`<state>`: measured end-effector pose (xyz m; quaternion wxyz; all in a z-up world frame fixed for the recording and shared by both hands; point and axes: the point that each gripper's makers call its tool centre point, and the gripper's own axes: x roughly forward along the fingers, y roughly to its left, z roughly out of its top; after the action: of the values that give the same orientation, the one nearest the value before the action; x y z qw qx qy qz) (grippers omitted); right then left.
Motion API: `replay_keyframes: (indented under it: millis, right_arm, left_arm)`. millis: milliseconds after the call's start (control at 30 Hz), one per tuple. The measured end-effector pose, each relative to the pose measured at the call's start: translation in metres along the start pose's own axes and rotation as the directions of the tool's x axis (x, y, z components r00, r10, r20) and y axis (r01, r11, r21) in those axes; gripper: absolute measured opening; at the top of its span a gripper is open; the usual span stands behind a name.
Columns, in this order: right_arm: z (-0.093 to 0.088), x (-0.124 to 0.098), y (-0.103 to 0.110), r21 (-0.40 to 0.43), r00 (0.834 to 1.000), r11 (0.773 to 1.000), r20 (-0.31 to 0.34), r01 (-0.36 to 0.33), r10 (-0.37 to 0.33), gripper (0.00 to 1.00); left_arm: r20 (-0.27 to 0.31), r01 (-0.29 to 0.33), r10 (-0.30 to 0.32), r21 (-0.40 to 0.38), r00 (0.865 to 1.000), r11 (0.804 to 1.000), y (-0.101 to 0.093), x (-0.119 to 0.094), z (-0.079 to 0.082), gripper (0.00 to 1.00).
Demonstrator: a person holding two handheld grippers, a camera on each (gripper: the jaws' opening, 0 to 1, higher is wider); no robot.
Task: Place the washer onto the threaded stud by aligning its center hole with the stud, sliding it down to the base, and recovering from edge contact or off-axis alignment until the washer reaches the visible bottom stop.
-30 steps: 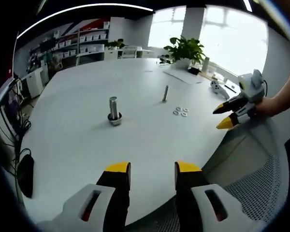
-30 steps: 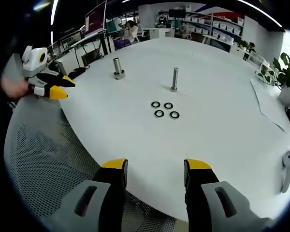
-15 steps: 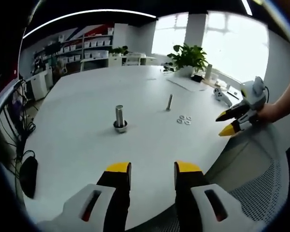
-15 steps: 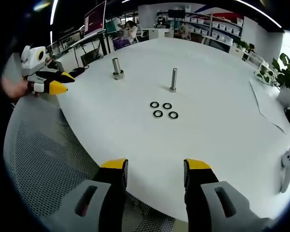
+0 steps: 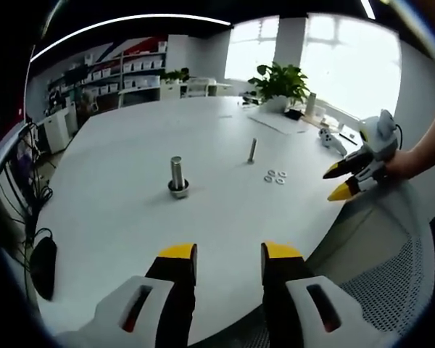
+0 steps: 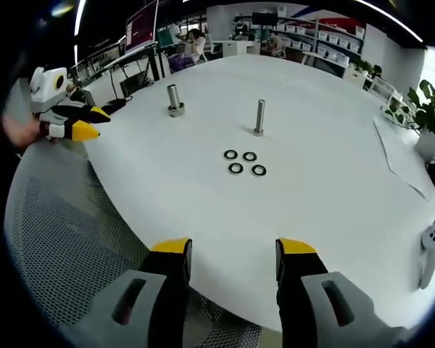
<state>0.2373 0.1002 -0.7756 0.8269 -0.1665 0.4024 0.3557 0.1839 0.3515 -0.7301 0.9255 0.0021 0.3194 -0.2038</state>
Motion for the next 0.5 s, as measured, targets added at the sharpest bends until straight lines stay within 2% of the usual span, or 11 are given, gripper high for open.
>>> replay_keyframes:
  millis: [500]
  right_arm:
    - [0.0005,-0.0006,-0.0019,0.013,1.0,1.0,0.008,0.003,-0.003,0.48]
  left_arm:
    - [0.0,-0.006,0.006,0.001,1.0,1.0,0.0007,0.0006,-0.0004,0.34]
